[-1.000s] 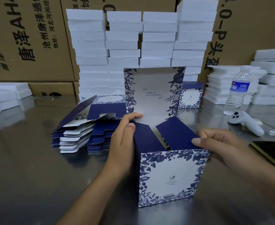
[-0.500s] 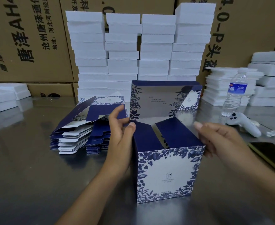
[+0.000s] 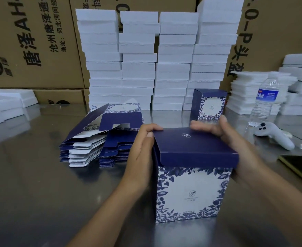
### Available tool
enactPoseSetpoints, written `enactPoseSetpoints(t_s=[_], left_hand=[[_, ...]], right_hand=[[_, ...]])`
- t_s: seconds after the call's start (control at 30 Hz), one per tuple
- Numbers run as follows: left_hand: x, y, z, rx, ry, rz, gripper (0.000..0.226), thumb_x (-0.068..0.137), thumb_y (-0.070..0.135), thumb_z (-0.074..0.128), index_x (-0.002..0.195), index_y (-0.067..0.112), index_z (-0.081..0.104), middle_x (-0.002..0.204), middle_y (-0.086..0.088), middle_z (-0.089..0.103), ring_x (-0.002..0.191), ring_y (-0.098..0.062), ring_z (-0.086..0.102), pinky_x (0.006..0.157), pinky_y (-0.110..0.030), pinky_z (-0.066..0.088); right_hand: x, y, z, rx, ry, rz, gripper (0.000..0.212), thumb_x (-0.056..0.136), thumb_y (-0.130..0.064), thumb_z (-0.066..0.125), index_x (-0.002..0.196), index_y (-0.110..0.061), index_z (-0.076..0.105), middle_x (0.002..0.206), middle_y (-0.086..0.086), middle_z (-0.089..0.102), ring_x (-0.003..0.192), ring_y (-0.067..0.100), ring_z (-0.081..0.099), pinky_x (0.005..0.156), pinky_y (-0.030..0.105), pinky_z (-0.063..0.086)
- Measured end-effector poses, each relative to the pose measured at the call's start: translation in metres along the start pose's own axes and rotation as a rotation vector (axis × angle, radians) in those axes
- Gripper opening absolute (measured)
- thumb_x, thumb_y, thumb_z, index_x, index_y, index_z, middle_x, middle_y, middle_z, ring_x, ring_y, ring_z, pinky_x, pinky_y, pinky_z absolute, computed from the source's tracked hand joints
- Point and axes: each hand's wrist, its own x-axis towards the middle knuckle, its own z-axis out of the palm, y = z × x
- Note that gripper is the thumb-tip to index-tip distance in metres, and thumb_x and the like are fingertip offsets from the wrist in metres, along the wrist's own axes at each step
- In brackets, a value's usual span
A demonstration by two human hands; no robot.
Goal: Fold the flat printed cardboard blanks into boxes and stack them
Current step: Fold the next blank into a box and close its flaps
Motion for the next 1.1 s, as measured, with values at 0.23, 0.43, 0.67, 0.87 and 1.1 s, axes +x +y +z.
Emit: enactPoseSetpoints(t_s=[0.23, 0.43, 0.67, 0.87, 1.1], left_hand=[[-0.001, 0.003, 0.000, -0.033, -0.091, -0.021, 0.016, 0.095, 0.020, 0.051, 0.083, 0.010, 0.055, 0.073, 0.011, 0.060, 0.067, -0.004, 0.053, 0.060, -0.014, 0.042], [0.001, 0.005, -0.001, -0.113, -0.111, -0.094, 0.022, 0.093, 0.006, 0.050, 0.104, 0.023, 0.059, 0.077, 0.007, 0.061, 0.069, -0.007, 0.058, 0.058, -0.016, 0.047], [0.009, 0.004, -0.015, -0.154, -0.168, -0.287, 0.037, 0.069, 0.028, 0.067, 0.106, 0.028, 0.065, 0.087, 0.003, 0.069, 0.079, -0.012, 0.067, 0.068, -0.023, 0.051], [0.006, 0.010, -0.014, -0.193, -0.164, -0.346, 0.027, 0.071, 0.021, 0.069, 0.098, 0.024, 0.070, 0.099, -0.008, 0.066, 0.082, -0.015, 0.066, 0.069, -0.025, 0.051], [0.030, 0.030, -0.004, 0.169, -0.167, -0.435, 0.007, 0.086, 0.016, 0.064, 0.086, 0.018, 0.071, 0.083, -0.005, 0.073, 0.069, -0.014, 0.067, 0.064, -0.025, 0.052]], right_hand=[[0.019, -0.022, -0.006, -0.367, 0.139, -0.034, 0.033, 0.093, -0.034, 0.053, 0.070, -0.022, 0.074, 0.077, 0.001, 0.074, 0.086, 0.010, 0.068, 0.090, 0.028, 0.045], [0.034, -0.038, 0.015, -0.710, -0.037, 0.027, 0.017, 0.084, -0.038, 0.065, 0.079, -0.024, 0.074, 0.077, -0.007, 0.072, 0.071, 0.004, 0.067, 0.062, 0.014, 0.050], [0.030, -0.032, 0.021, -0.686, -0.087, 0.090, 0.022, 0.083, -0.035, 0.069, 0.069, -0.018, 0.073, 0.064, -0.006, 0.071, 0.052, 0.003, 0.063, 0.045, 0.012, 0.044], [0.024, -0.034, 0.025, -0.663, -0.070, 0.116, 0.021, 0.084, -0.030, 0.069, 0.067, -0.019, 0.073, 0.064, -0.003, 0.071, 0.052, 0.006, 0.064, 0.048, 0.015, 0.051], [0.019, -0.035, 0.027, -0.653, -0.054, 0.121, 0.021, 0.087, -0.028, 0.066, 0.071, -0.015, 0.072, 0.064, -0.002, 0.070, 0.049, 0.005, 0.063, 0.045, 0.015, 0.048]])
